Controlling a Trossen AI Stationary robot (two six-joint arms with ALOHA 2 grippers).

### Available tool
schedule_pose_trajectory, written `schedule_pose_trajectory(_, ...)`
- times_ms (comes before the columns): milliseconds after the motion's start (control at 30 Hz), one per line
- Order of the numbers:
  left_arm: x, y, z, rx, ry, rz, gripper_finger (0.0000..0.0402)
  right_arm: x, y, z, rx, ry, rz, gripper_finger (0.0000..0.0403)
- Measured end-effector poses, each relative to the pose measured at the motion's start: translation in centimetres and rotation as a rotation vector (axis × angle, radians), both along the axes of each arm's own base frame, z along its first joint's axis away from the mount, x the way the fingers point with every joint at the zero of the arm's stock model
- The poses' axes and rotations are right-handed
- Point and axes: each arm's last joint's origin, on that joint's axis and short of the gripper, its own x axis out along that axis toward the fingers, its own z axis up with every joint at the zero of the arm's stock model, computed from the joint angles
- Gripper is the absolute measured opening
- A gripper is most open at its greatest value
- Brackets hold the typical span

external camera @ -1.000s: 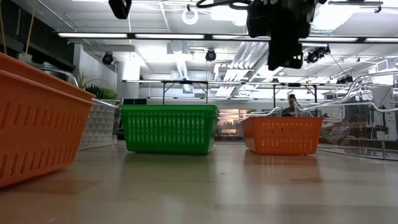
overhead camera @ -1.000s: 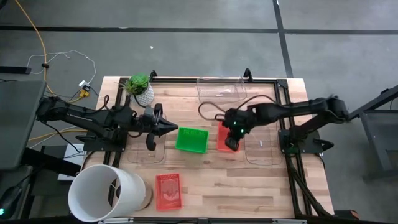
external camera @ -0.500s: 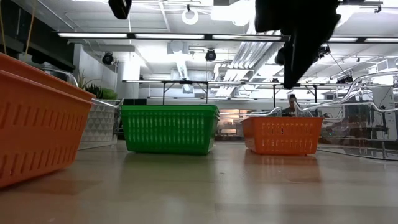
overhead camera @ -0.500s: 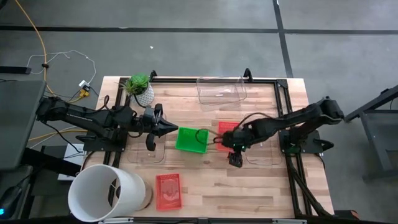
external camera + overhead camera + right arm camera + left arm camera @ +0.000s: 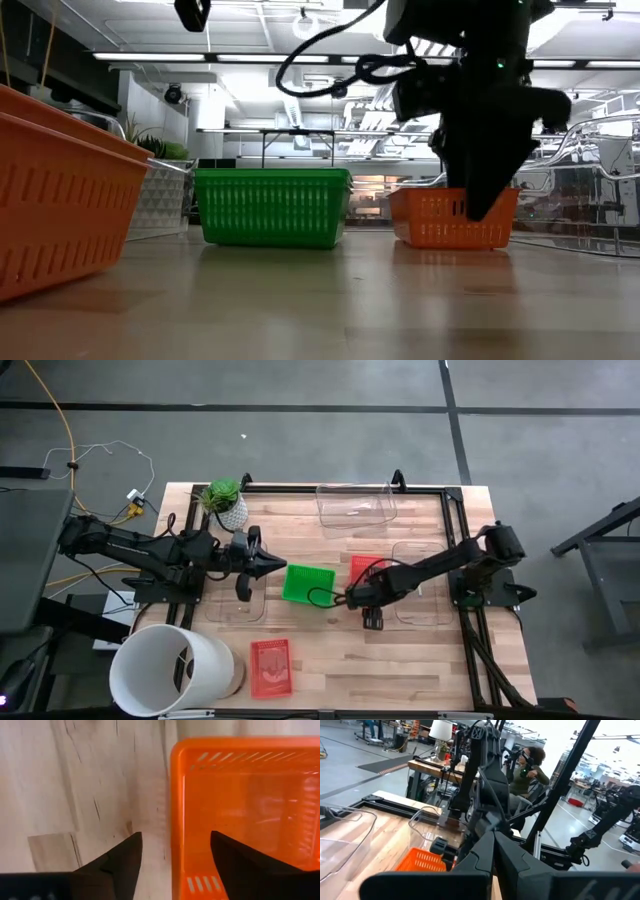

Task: Stack baskets by color
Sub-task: Stack the top orange bin on the bottom orange bin

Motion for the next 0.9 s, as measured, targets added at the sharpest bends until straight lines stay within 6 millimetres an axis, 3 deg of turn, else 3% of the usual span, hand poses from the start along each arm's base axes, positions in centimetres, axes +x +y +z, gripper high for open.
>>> schedule_pose_trajectory(133, 0.0, 0.0, 0.0, 0.001, 0.0, 0.013, 0.0, 0.0, 0.2, -0.2, -0.045, -0.003, -0.007, 0.0157)
schedule_pose_trajectory(267, 0.0, 0.1, 0.0, 0.002, -0.001, 0.026, 0.0, 0.0, 0.2, 0.4, -0.031, -0.028, -0.01, 0.0045)
schedule_pose_trajectory(333, 0.0, 0.1, 0.0, 0.001, -0.002, 0.026, 0.0, -0.2, 0.2, 0.8, -0.001, -0.036, -0.001, 0.0013)
schedule_pose_trajectory(467, 0.0, 0.0, 0.1, 0.001, -0.008, 0.024, 0.0, -0.8, 0.8, 3.2, 0.024, -0.116, -0.007, 0.0009)
schedule_pose_trajectory(667, -0.1, -0.1, 0.4, -0.001, -0.042, -0.037, 0.0, -1.5, 2.4, 10.1, 0.029, -0.366, -0.012, 0.0002)
schedule_pose_trajectory(800, -0.2, -0.3, 0.8, -0.001, -0.076, -0.079, 0.0, -1.4, 4.6, 13.6, -0.024, -0.506, 0.033, 0.0002)
schedule_pose_trajectory(900, -0.2, -0.5, 1.0, -0.001, -0.089, -0.103, 0.0, -0.6, 6.7, 14.7, -0.025, -0.619, 0.057, 0.0001)
